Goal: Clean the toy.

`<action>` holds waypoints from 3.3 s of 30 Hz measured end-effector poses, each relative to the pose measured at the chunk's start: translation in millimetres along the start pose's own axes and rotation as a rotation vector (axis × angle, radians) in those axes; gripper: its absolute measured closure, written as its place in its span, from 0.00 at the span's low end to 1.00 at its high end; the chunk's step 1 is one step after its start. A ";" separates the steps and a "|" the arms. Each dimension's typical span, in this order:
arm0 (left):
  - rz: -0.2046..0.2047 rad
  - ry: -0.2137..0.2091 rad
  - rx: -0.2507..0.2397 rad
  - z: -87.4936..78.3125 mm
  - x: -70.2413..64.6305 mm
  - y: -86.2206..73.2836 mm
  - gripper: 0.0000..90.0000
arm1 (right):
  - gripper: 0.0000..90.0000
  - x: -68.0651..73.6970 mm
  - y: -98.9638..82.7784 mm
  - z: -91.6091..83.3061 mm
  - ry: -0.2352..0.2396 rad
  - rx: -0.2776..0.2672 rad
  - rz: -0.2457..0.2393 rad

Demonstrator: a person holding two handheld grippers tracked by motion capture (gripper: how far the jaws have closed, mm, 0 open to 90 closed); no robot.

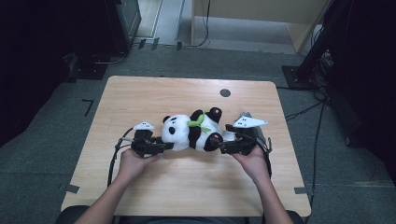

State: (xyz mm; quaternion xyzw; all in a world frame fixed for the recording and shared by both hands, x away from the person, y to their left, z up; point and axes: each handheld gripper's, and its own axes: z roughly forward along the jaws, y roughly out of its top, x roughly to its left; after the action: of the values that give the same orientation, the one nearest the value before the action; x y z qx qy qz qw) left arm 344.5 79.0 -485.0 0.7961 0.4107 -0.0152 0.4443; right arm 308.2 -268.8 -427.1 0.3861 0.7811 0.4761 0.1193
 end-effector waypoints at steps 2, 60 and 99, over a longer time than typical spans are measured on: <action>-0.004 -0.002 0.001 -0.2 0.2 0.2 0.52 | 0.13 5.4 -0.2 5.4 0.006 0.013 -0.013; 0.399 -0.079 -0.186 -24.9 -13.7 3.4 0.12 | 0.52 1.2 22.5 -6.4 0.109 0.046 0.131; 0.057 -0.149 -0.190 -53.3 6.5 21.4 0.58 | 0.12 -4.3 -2.2 0.8 0.160 -0.079 -0.057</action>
State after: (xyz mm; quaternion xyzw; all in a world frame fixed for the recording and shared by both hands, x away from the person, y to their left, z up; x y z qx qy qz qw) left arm 344.9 115.8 -440.4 0.7585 0.3533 -0.0228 0.5471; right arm 310.5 -271.9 -430.1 0.3193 0.7794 0.5323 0.0855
